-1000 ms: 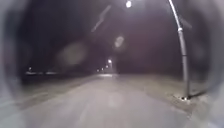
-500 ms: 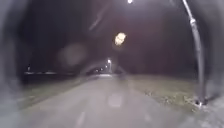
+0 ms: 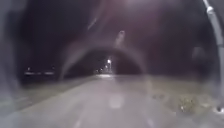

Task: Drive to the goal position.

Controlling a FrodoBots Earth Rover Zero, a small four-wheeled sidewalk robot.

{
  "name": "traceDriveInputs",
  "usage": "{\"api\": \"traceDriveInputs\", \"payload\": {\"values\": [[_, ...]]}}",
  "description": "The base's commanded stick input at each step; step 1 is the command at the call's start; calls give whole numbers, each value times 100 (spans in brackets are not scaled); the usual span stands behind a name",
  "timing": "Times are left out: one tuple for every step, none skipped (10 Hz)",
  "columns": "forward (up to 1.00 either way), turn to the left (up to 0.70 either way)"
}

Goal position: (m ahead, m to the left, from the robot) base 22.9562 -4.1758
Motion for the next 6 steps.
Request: {"api": "traceDriveInputs", "payload": {"values": [[85,12],[85,10],[85,15],[85,10],[85,8],[85,7]]}}
